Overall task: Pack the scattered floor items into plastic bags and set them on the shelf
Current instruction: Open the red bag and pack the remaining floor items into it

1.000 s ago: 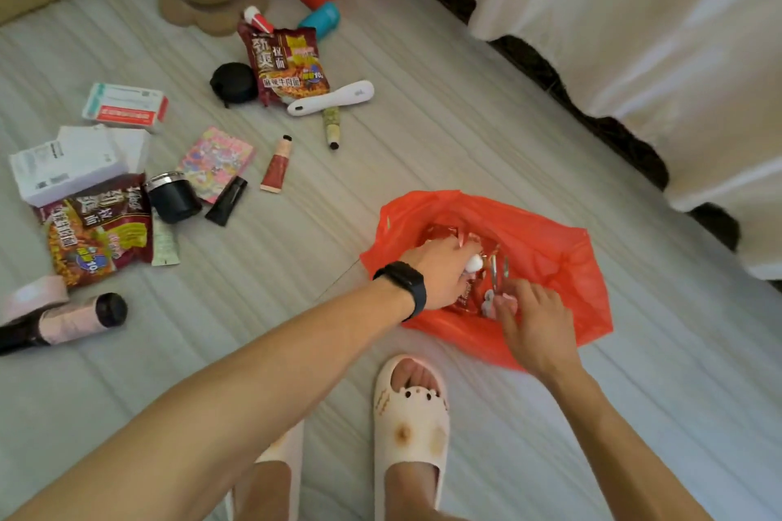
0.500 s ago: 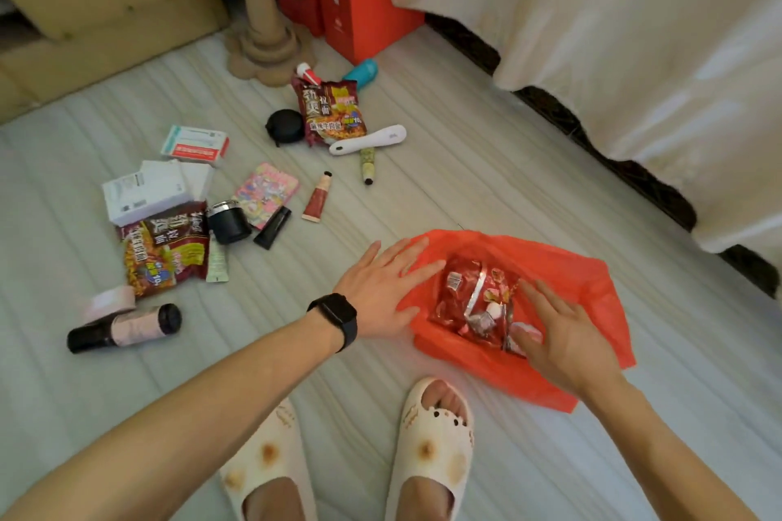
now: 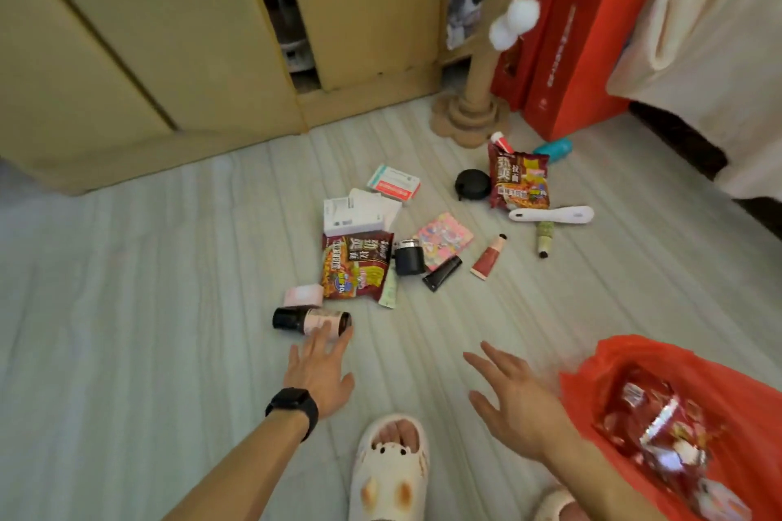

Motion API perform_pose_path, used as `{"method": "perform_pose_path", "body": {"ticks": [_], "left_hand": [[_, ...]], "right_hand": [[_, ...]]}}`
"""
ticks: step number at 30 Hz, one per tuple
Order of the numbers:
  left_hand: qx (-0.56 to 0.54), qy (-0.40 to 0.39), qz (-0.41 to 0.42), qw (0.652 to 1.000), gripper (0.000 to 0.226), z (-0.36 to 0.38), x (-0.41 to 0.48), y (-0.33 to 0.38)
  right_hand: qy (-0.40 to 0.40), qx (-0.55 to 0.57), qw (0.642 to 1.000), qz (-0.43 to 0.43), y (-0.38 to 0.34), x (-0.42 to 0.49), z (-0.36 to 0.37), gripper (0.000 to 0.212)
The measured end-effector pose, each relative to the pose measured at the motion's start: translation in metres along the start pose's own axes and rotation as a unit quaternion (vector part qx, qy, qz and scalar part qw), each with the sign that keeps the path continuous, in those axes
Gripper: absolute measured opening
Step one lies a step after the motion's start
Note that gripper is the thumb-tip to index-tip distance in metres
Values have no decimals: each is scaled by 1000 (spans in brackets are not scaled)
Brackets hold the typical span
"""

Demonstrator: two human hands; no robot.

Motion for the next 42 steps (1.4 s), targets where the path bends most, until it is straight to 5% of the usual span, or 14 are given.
{"method": "perform_pose_path", "body": {"ticks": [7,14,22,31,37,40,42], "left_hand": [[40,25,-33,998,80,-16,38,-62],[147,53,61,986,64,-11,70,-50],[115,61,87,988,58,4,59,-26],[72,63,105,990,64,34,38,21],[100,-51,116,987,67,39,41,58],[120,-71,158,978,68,24,37,90],[93,-86,188,974,71,9,31,126]], "right_hand": [[-116,-147,982,-27,-12,78,60,66],[-24,-173,984,-25,-20,168,26,76],[16,-256,967,-12,-18,200,12,85],[-13,-101,994,46,8,62,79,83],[-23,37,993,108,33,6,95,62],[22,257,955,145,45,-33,65,42],[64,407,892,183,62,-69,40,35]]}}
Point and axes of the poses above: each hand's wrist, its own x-axis towards the middle knuckle, its own z-axis out of the palm, y = z × x, the point moved 8 cm from there along x, towards the middle knuckle, and after that the axes turned 7 degrees about z, right-handed, at the moved point
